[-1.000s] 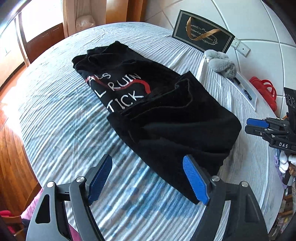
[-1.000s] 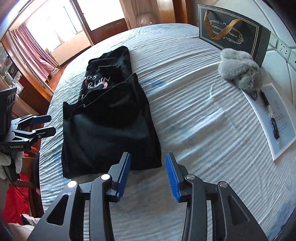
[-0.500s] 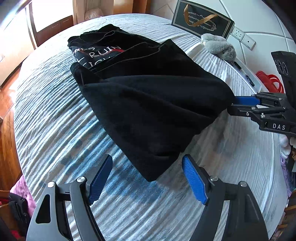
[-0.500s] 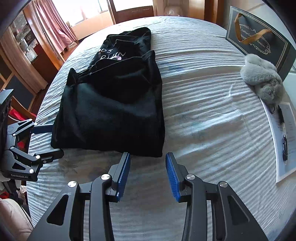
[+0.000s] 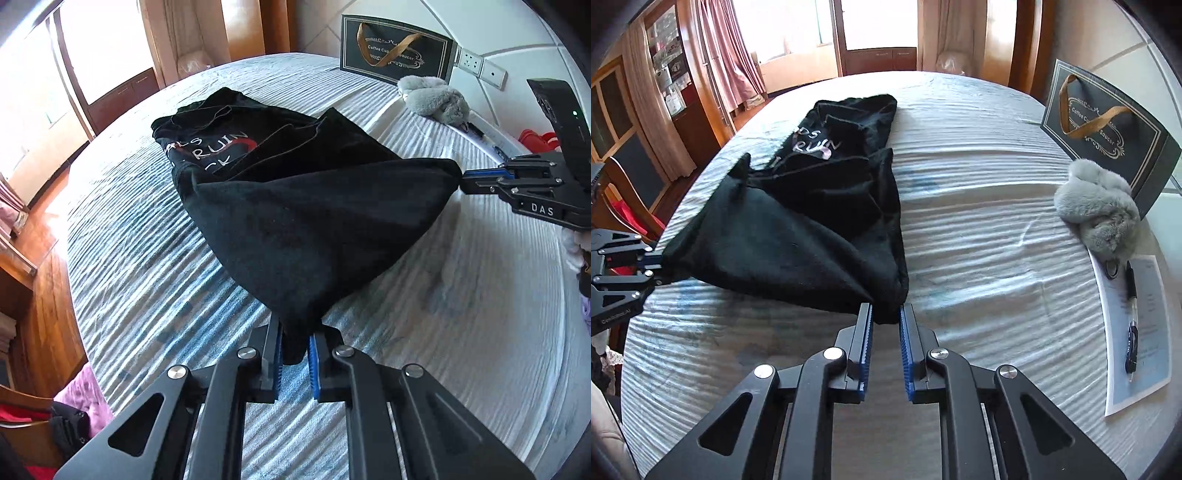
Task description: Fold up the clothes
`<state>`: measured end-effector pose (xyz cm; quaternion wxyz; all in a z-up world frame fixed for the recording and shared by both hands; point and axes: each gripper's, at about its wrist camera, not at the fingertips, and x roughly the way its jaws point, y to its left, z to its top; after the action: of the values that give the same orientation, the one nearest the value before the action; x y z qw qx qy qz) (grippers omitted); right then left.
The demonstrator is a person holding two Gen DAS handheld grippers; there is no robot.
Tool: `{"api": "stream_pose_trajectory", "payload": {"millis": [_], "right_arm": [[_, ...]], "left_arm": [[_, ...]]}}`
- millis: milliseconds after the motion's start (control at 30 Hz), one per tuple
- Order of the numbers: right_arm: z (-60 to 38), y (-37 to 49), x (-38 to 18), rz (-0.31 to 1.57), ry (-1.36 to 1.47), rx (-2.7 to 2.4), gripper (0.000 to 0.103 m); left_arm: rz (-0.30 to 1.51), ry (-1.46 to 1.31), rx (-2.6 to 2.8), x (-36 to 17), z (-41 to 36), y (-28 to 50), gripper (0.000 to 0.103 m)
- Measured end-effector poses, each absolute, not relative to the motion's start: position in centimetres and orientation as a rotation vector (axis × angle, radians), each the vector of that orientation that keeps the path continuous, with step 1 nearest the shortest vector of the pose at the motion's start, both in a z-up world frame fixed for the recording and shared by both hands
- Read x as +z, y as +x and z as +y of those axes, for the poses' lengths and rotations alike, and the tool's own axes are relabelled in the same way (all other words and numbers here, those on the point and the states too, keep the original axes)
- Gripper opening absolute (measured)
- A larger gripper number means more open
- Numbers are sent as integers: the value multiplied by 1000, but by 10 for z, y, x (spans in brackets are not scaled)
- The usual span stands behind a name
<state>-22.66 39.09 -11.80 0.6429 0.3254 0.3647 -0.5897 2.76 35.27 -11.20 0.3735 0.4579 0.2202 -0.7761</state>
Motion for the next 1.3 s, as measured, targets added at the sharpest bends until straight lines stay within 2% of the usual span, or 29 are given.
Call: {"api": "stream_pose_trajectory", "payload": {"millis": [67, 167, 233, 267, 300, 333, 367, 400, 433, 633, 733, 967, 1000, 1067, 1167, 1267, 1300], "right_arm": [[393, -240, -135, 859, 813, -1350, 0], [406, -252, -124, 734, 845, -1351, 1], [407, -252, -108, 673, 840, -1349, 3], [403, -250, -99, 645, 834, -1331, 6], [398, -246, -90, 623, 823, -1315, 10], [391, -241, -82, 606, 806, -1302, 21], [381, -236, -75, 596, 789, -1290, 37], [371, -230, -70, 592, 773, -1281, 46], [359, -225, -67, 595, 758, -1272, 52], [298, -205, -82, 661, 764, -1235, 51], [285, -196, -91, 679, 768, -1194, 43], [259, -191, -118, 731, 824, -1216, 43], [256, -189, -124, 753, 838, -1220, 42], [250, -184, -134, 801, 847, -1237, 10], [252, -187, -114, 769, 797, -1289, 3], [244, -216, -99, 651, 840, -1362, 4], [237, -222, -106, 656, 875, -1372, 5]], "left_arm": [[600, 1185, -1979, -119, 351, 32, 9], [663, 1188, -1986, -118, 348, 38, 14], [732, 1163, -2033, -101, 344, 43, 24], [757, 1142, -2057, -92, 341, 45, 38], [737, 1109, -2065, -81, 336, 46, 47], [717, 1079, -2069, -71, 330, 46, 50], [702, 1059, -2061, -67, 320, 44, 54], [686, 1039, -2054, -64, 309, 43, 59], [675, 1025, -2041, -62, 298, 41, 59], [736, 1050, -1924, -100, 240, 42, 59], [778, 1039, -1939, -106, 231, 49, 59], [817, 1050, -2014, -122, 211, 41, 59], [812, 1059, -2029, -126, 210, 37, 45], [798, 1087, -2044, -127, 210, 33, 10], [763, 1070, -2083, -116, 208, 34, 8], [741, 1063, -2092, -115, 198, 29, 8], [752, 1072, -2078, -120, 192, 27, 13]]}}
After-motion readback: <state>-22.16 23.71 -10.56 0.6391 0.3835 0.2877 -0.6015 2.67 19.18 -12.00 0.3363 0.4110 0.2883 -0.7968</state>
